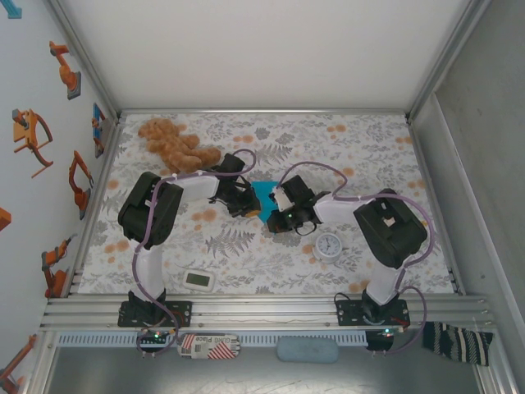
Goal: Fold a paper plane with a square sheet of paper (pick it up from the middle)
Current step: Third fold the triangle at the center of the table.
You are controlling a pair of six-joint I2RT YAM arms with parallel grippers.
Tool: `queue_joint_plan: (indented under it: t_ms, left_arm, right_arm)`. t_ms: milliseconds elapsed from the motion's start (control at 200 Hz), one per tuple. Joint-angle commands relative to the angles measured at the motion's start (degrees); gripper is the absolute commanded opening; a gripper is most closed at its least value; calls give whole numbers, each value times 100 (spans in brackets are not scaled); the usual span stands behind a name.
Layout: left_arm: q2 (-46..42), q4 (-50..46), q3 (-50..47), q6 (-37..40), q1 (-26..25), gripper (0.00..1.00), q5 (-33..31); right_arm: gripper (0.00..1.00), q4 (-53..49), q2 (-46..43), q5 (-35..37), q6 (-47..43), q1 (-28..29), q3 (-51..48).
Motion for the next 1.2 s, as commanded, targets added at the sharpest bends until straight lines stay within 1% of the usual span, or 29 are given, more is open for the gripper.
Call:
queue_joint_plan:
  t_ms: [0, 135, 260, 421, 516, 656, 826, 1007, 1117, 1192]
  left_arm:
    - [715, -628, -308, 133, 43, 14, -1049]
    - [735, -640, -260, 138, 43, 14, -1049]
    - [727, -650, -240, 132, 43, 14, -1040]
    - [695, -646, -211, 115, 18, 14, -998]
    - [677, -646, -189, 98, 16, 14, -1005]
    - [668, -654, -163, 79, -1, 14, -985]
    - [632, -647, -153, 53, -9, 14, -968]
    - [513, -657, -138, 44, -10, 14, -945]
    - [353, -623, -92, 61, -10, 14, -885]
    - [154, -421, -91, 77, -4, 15, -723]
  right_arm:
    - [0, -645, -206, -44, -217, -29, -352]
    - [0, -741, -448, -20, -296, -30, -511]
    - [0, -875, -710, 152, -345, -30, -541]
    - [0, -776, -1228, 130, -353, -30, -476]
    - [0, -698, -1351, 101, -256, -30, -359]
    - [0, -421, -1156, 176, 78, 9, -115]
    - [0, -173, -600, 330, 434, 66, 251]
    - [0, -319, -59, 435, 539, 93, 554]
    - [0, -401, 75, 530, 535, 89, 552]
    - [0, -461, 130, 625, 535, 93, 522]
